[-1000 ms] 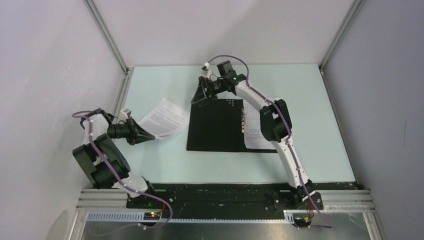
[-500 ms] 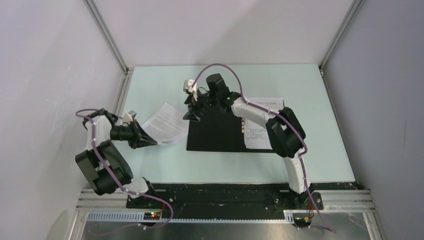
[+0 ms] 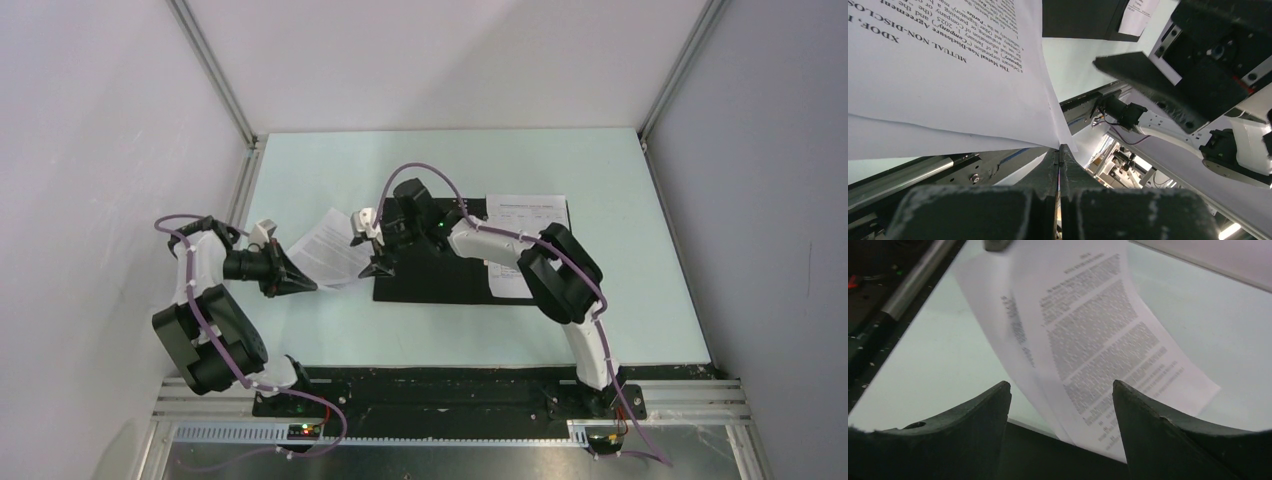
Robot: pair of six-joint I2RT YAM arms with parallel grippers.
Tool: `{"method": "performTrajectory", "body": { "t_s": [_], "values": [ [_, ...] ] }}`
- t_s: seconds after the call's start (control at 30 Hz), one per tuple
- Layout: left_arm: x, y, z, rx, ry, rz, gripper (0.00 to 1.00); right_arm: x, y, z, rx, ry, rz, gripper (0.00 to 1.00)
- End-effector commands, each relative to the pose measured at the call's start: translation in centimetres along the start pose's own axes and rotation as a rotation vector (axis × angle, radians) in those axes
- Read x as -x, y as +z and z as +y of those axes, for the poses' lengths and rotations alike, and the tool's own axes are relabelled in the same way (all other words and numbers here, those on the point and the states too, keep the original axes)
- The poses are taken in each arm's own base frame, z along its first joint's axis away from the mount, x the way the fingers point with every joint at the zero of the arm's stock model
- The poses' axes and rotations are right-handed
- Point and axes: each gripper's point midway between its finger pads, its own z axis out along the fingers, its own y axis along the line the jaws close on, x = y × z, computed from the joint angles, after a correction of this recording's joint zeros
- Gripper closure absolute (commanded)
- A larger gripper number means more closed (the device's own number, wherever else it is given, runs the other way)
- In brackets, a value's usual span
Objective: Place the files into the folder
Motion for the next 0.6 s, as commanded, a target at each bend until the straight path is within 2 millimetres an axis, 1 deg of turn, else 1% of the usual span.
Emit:
{"method": "performTrajectory", "body": {
  "t_s": [0.0, 0.13, 0.3, 0.4, 0.57],
  "values": [
    [-0.3, -0.4, -1.0, -0.023, 0.026, -0.015, 1.0, 3.5, 0.9, 1.7, 0.059, -0.063, -0.087, 0.22],
    [-0.4, -0.4, -1.2, -0.031, 0.027, -0.017, 1.0, 3.1, 2.1, 1.6, 0.031, -0.026, -0.085, 0.23],
    [-0.3, -0.3, -1.2, -0.041, 0.022, -0.013, 1.0, 1.8, 3.2, 1.2, -0.021, -0.029, -0.057, 0.23],
    [-0.3, -0.3, -1.3, -0.048, 0.022, -0.012, 1.0, 1.0, 3.6, 1.4, -0.026, -0.023, -0.042, 0.23],
    [-0.5, -0.3, -1.5, -0.056, 0.026, -0.017, 1.0, 0.6, 4.4, 1.9, -0.027, -0.004, -0.035, 0.24]
  ]
}}
